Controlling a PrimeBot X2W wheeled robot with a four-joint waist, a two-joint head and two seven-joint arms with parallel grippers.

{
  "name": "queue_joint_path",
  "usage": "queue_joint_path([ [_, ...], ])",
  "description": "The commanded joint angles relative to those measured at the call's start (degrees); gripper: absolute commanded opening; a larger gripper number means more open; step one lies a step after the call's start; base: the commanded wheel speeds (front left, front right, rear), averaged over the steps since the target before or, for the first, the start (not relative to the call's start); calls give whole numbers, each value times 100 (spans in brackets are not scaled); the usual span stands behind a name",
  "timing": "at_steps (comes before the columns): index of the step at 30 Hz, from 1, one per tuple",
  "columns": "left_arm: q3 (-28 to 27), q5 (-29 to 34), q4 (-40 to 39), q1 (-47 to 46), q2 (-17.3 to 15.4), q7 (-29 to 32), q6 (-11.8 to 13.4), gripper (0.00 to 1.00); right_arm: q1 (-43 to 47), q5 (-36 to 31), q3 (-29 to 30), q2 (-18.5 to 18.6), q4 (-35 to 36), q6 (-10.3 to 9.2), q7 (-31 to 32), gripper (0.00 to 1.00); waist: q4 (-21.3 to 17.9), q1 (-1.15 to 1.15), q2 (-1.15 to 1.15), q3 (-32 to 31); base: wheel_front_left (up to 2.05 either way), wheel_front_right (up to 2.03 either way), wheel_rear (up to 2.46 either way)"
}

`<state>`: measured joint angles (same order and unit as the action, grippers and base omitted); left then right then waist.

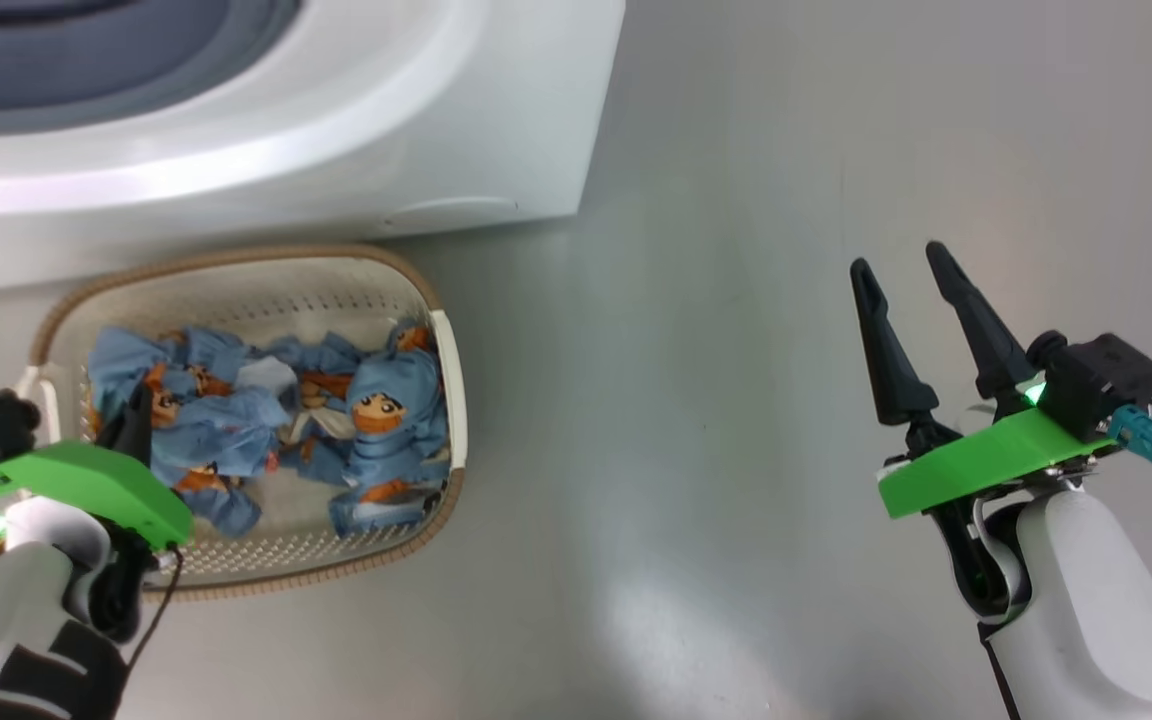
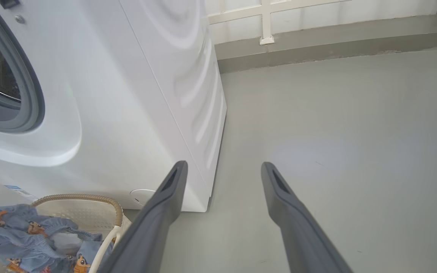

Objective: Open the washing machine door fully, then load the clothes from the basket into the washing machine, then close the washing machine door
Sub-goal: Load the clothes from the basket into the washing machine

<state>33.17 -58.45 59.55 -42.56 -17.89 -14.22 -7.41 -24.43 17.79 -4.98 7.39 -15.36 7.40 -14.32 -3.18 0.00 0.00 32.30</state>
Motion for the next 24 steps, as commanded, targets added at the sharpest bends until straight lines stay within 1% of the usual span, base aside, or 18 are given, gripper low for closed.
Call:
queue_joint_path([
  [1,-209,27,-107,108,-352,-73,-8,0,182,41,-108,9,95,9,-68,100,61,0,0,-265,0,0,0],
  [6,-734,401,-628,397,-449,-76,-8,0,329,65,-66,39,51,9,-68,100,97,0,0,-592,0,0,0],
  [10,-1238,830,-1081,710,-440,-76,-8,0,458,94,-45,73,22,9,-68,100,112,0,0,-832,0,0,0],
  [18,-2081,1633,-2010,1316,-271,-77,-8,0,718,153,36,143,-10,9,-68,100,184,0,0,-1207,0,0,0],
  [24,-2576,1990,-2706,1745,-92,-77,-8,0,921,184,119,195,-4,9,-68,100,277,0,0,-1462,0,0,0],
])
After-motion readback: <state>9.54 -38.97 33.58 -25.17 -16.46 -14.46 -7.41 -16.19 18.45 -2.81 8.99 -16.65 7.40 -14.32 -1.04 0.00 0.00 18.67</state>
